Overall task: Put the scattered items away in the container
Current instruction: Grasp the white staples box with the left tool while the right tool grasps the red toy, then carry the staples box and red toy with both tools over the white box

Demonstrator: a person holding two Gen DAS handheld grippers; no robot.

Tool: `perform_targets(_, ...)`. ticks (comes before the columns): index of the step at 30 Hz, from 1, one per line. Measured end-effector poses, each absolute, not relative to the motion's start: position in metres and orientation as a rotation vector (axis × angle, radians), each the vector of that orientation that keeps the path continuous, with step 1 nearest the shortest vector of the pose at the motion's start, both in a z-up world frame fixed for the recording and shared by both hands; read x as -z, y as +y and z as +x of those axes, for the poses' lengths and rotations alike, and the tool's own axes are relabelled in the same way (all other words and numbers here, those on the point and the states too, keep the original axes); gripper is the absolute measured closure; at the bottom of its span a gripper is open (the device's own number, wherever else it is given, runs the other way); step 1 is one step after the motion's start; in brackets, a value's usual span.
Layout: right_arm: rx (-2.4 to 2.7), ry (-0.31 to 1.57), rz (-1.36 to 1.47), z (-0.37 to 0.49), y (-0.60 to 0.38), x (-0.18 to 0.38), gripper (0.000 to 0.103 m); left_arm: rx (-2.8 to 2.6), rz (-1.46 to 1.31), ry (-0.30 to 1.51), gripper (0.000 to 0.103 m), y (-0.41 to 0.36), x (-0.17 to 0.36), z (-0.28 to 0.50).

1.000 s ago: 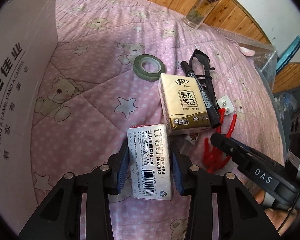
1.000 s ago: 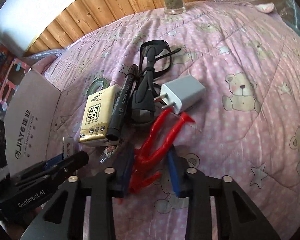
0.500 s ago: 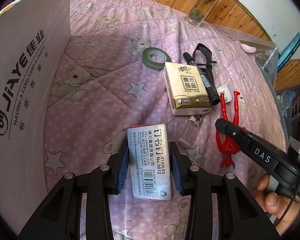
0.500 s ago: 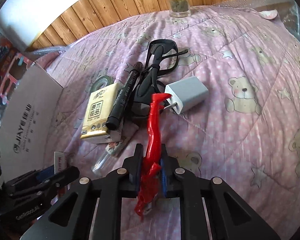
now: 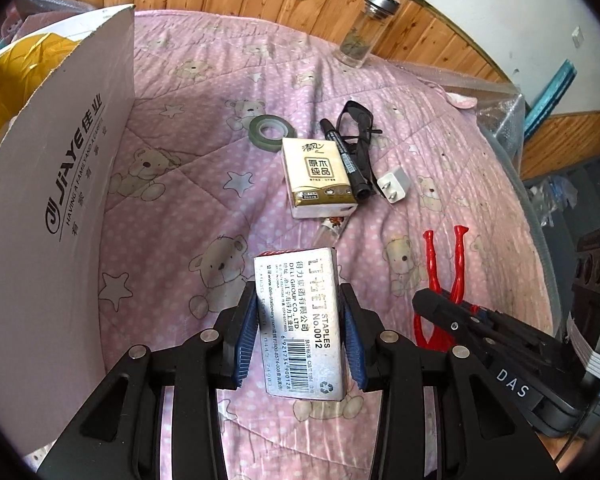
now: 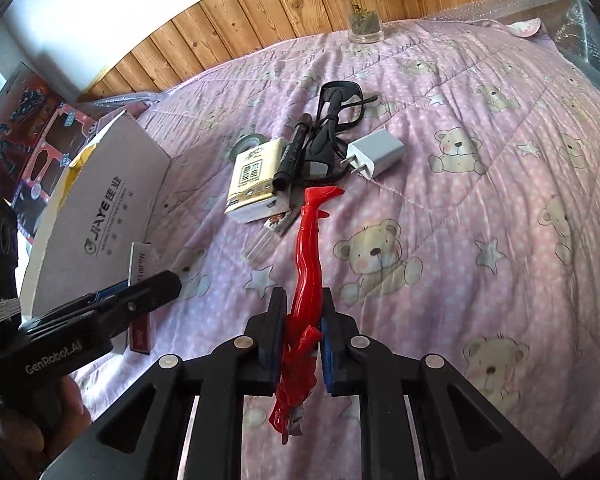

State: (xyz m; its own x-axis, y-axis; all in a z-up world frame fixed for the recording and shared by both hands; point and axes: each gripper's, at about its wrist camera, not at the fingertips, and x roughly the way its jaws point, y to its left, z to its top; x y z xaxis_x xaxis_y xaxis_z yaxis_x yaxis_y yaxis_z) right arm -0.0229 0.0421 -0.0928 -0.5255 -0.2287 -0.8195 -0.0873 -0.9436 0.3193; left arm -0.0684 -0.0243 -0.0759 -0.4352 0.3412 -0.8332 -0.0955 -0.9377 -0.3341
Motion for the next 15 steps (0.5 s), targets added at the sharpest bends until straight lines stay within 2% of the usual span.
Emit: perform_targets(15, 2.647, -0.491, 1.282, 0.029, 0.009, 0.022, 0.087, -2.445, -1.383, -0.411, 0.063, -0.043, 0.029, -0.02)
